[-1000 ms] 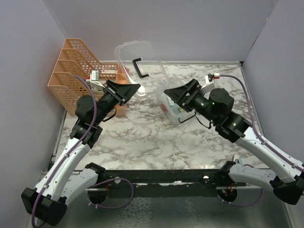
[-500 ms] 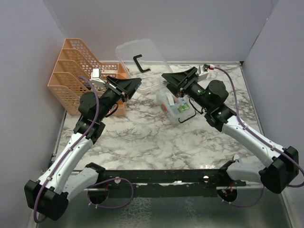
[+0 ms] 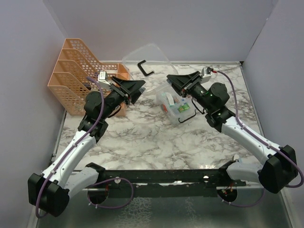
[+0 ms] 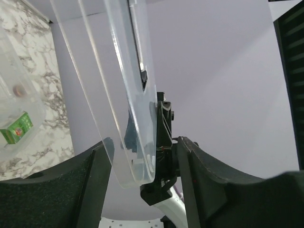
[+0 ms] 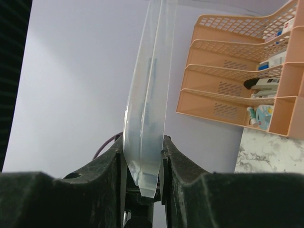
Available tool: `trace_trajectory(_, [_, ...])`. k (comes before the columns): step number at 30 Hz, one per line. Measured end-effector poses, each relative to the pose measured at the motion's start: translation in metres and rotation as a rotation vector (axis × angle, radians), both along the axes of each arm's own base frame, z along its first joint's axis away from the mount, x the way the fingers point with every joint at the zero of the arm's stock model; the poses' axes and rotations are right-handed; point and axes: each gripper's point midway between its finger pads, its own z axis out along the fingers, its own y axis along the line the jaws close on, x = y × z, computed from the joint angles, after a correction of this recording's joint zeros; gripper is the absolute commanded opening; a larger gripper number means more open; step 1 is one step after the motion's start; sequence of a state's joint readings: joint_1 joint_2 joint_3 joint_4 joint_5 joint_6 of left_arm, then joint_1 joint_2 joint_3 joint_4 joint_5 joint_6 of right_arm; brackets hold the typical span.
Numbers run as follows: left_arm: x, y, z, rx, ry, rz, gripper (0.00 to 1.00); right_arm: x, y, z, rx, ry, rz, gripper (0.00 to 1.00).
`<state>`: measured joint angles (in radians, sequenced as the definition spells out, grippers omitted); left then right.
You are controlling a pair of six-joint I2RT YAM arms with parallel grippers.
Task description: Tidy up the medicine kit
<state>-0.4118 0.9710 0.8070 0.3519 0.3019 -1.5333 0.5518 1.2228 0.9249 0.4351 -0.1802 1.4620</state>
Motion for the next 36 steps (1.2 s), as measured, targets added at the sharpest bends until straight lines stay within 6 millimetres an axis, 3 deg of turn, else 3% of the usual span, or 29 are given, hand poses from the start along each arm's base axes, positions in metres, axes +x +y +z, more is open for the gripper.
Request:
trace_trajectory(2, [0.000, -0.002, -0.003, 0.005, 0.004, -0.008, 0.79, 0.003, -0.004, -0.006, -0.006, 0.010, -0.012, 0.14])
trace_trajectory(7, [0.001, -0.003, -0.017, 0.035, 0.019, -0.017, 0.89, 0.007, -0.026, -0.027, -0.030, 0.048, -0.061, 0.13])
trace_trajectory(12, [0.003, -0.003, -0.055, 0.146, 0.098, -0.004, 0.90, 0.018, -0.062, -0.042, -0.065, 0.079, -0.130, 0.13])
trace_trajectory(18, [0.003, 0.006, -0.114, 0.301, 0.195, 0.030, 0.91, 0.030, -0.103, -0.074, -0.133, 0.157, -0.183, 0.13])
trace_trajectory(24, [0.003, 0.008, -0.136, 0.386, 0.213, 0.024, 0.91, 0.024, -0.109, -0.107, -0.182, 0.243, -0.142, 0.13])
trace_trajectory(36, [0.004, 0.002, -0.189, 0.538, 0.281, -0.056, 0.91, 0.033, -0.110, -0.142, -0.230, 0.312, -0.126, 0.14])
